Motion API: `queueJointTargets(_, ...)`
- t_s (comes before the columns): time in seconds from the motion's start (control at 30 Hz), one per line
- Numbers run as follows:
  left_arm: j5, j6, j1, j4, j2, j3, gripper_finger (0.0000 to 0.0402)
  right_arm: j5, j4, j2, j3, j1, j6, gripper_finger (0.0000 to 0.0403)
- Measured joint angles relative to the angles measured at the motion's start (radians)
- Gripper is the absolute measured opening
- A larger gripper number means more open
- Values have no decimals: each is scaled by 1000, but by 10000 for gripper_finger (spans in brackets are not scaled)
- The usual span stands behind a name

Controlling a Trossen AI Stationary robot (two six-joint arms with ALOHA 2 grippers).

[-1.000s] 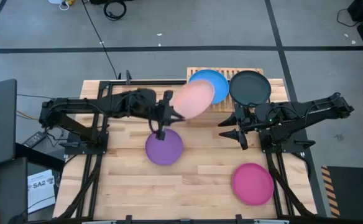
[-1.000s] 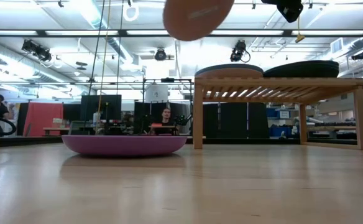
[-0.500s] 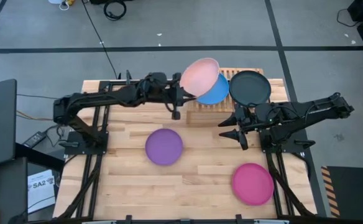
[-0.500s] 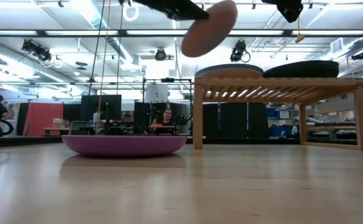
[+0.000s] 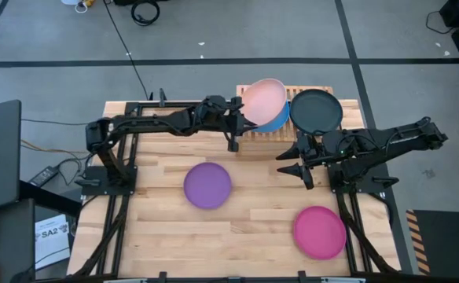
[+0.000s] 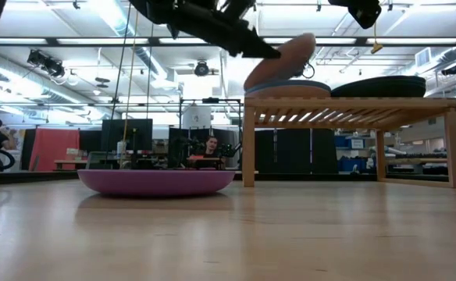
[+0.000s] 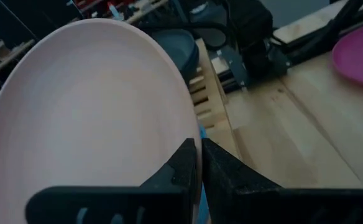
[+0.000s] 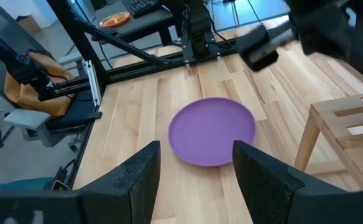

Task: Place and stack plates onto a shelf
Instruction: Stack the light orange plate on top of the blue plate on the shelf

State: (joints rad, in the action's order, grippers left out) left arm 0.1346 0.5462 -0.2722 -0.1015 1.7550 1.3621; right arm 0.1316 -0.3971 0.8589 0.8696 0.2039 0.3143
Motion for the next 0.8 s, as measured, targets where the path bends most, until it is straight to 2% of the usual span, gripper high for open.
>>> queueJointTargets(0.8,-36,0,-1,2,15,0,27,3,-1,0,0,0,0,206)
